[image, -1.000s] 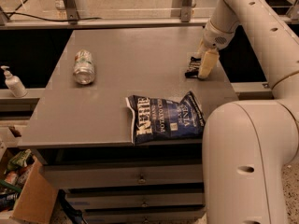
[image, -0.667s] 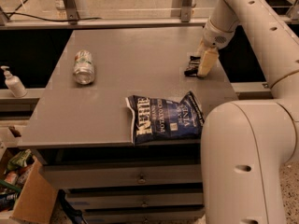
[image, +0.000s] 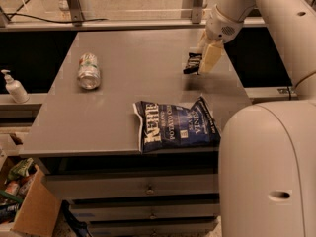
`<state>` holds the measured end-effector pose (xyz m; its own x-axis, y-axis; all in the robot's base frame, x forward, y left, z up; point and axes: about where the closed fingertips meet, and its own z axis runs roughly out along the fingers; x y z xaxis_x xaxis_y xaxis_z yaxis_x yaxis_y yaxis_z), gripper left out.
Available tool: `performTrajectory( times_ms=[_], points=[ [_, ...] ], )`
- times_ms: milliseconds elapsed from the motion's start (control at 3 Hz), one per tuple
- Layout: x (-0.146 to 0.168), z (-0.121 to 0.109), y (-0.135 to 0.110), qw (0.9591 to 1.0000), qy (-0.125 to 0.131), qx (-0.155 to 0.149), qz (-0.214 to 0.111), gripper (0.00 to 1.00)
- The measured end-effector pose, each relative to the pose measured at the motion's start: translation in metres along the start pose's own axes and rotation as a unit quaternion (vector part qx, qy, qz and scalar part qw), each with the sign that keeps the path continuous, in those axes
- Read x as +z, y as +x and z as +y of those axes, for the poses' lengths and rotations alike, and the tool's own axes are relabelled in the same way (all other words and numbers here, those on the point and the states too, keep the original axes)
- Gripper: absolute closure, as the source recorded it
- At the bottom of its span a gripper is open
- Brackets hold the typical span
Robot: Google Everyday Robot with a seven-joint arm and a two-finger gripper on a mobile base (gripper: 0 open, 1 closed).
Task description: Move rxbar chocolate near 7up can
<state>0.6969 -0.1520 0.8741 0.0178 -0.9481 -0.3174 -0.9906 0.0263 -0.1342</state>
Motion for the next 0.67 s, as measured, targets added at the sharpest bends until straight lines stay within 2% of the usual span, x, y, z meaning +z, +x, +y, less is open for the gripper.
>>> performTrajectory(
  times_ms=[333, 667],
  points=[
    [-0.014, 0.016, -0.035, 0.9989, -0.004, -0.026, -0.039, 1.0],
    [-0.012, 0.03, -0.071, 0.9952, -0.01, -0.058, -0.079, 1.0]
  ],
)
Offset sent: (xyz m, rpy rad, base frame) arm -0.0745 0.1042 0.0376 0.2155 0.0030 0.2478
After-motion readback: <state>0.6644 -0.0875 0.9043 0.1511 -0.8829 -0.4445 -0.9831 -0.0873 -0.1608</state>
